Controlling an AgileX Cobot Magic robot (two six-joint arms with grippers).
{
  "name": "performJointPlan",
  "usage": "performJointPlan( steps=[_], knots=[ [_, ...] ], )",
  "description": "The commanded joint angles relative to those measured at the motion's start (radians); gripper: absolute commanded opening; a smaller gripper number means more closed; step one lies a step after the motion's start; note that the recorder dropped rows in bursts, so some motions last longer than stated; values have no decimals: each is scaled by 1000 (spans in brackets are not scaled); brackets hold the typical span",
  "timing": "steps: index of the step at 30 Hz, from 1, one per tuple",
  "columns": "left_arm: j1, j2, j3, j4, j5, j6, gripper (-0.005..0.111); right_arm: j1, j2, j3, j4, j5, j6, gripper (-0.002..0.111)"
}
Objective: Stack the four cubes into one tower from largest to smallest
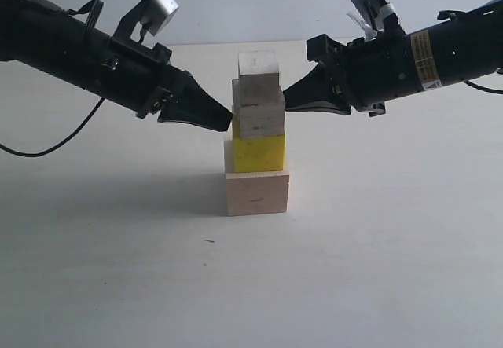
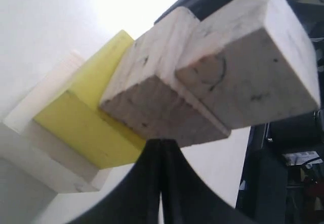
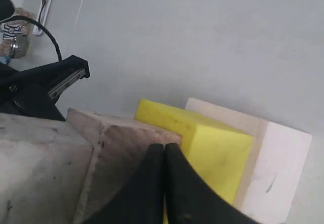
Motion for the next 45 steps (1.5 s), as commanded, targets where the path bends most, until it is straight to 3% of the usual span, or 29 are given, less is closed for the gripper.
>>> performJointPlan(
  steps=[1, 22, 30, 45],
  knots=[
    [9, 0, 5, 2, 15, 1, 0, 1, -1, 2, -14, -27, -4, 0],
    [9, 0, 5, 3, 5, 1, 0, 1, -1, 2, -14, -18, -4, 0],
    [9, 0, 5, 36, -18, -2, 0, -75, -1, 2, -14, -5, -4, 0],
    [9, 35, 5, 47, -20, -12, 0, -78, 93, 2, -14, -54, -4, 0]
  ],
)
